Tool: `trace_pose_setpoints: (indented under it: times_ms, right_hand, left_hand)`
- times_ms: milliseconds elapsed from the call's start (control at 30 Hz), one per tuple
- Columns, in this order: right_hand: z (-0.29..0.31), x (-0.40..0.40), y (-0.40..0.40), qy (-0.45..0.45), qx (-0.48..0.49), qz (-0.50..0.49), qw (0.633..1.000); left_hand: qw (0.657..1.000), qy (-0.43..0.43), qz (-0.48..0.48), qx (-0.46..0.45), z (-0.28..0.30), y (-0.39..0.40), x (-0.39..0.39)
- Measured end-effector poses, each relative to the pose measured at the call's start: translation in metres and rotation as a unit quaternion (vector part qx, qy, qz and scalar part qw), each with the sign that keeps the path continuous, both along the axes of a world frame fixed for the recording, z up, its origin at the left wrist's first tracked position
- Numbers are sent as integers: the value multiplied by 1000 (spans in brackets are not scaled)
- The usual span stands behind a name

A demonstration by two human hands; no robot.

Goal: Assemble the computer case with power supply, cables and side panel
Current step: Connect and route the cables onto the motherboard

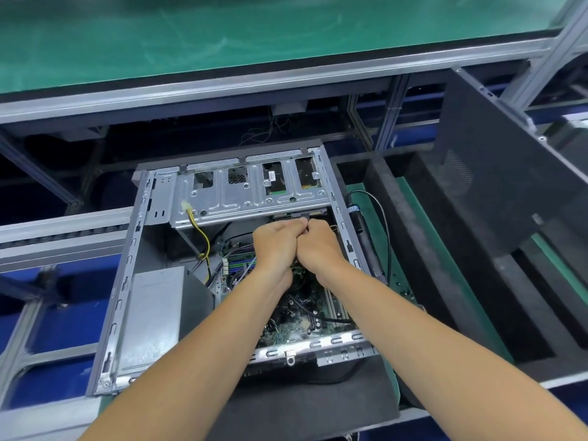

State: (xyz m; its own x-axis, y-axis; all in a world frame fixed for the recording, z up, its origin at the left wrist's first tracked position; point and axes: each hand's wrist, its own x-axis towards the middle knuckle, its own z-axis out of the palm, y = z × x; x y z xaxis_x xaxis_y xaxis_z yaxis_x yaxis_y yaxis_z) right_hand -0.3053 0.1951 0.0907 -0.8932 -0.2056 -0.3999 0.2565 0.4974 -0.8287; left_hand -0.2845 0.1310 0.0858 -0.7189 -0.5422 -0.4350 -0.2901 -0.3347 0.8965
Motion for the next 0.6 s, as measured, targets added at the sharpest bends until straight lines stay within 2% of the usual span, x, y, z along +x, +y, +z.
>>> trace_pose_setpoints:
  times_ms: [200, 300, 367, 467, 533, 600]
  right_hand:
    - [1, -1, -1, 9, 13, -3, 1000]
    - [2, -2, 3, 21, 51, 42, 998]
    - [5, 0, 7, 11, 96, 93, 991]
    - [5, 6, 12, -45, 148, 171, 973]
    - [7, 11, 14, -68, 176, 211, 959]
    - [10, 13, 16, -70, 155, 201, 965]
  left_hand:
    - [1000, 4, -15, -1, 0, -3, -1]
    - [992, -10, -112, -65, 4, -16, 2]
    - [953, -37, -235, -188, 7, -32, 6]
    - [864, -74, -360, -344, 13, -57, 12]
    - [804, -103, -414, -414, 19, -68, 15]
    - [755, -138, -474, -432, 23, -74, 19]
